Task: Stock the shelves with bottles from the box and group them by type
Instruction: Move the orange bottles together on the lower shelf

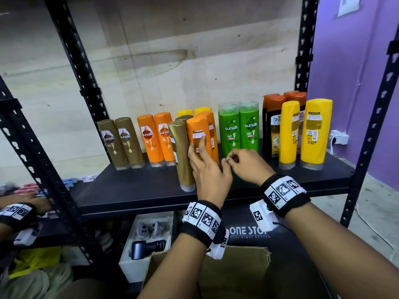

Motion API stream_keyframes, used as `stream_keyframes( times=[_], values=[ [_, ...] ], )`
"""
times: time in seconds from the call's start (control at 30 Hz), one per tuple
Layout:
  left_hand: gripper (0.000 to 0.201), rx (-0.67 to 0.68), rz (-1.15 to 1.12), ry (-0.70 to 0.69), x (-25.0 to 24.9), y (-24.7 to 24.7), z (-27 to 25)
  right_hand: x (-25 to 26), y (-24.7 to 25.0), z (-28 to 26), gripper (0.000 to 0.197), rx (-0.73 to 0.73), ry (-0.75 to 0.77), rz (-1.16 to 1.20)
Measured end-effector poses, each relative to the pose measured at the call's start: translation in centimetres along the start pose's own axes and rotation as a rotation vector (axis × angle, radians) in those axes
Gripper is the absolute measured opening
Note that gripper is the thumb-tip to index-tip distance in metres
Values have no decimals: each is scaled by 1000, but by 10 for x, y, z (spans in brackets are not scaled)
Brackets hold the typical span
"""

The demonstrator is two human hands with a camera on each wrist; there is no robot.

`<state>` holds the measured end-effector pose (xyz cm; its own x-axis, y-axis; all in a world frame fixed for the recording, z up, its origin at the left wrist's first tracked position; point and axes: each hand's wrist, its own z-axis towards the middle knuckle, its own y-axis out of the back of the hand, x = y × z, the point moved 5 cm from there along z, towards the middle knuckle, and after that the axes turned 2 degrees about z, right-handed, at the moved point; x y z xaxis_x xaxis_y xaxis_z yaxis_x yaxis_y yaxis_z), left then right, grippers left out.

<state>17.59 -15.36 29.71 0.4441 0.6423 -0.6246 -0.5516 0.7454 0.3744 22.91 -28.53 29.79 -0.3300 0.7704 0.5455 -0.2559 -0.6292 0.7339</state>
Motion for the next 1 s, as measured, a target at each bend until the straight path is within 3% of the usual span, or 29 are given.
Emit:
stream_keyframes(
  times=[0.1,0.3,0.6,0.87,1.0],
  values=[
    [75,2,-2,12,1,3,-1,5,-1,6,20,-28,-2,59],
    [58,-49,-80,-16,10,22,-2,23,-23,18,47,27,10,224],
    [22,-15,78,-15,44,41,-10,26,-42,20,53,-4,-4,385],
    [23,29,83,3,62,39,-9,24,-43,18,51,9,-11,377],
    [37,55,12,13,67,29,-9,20,-38,13,52,42,-23,430]
  ],
)
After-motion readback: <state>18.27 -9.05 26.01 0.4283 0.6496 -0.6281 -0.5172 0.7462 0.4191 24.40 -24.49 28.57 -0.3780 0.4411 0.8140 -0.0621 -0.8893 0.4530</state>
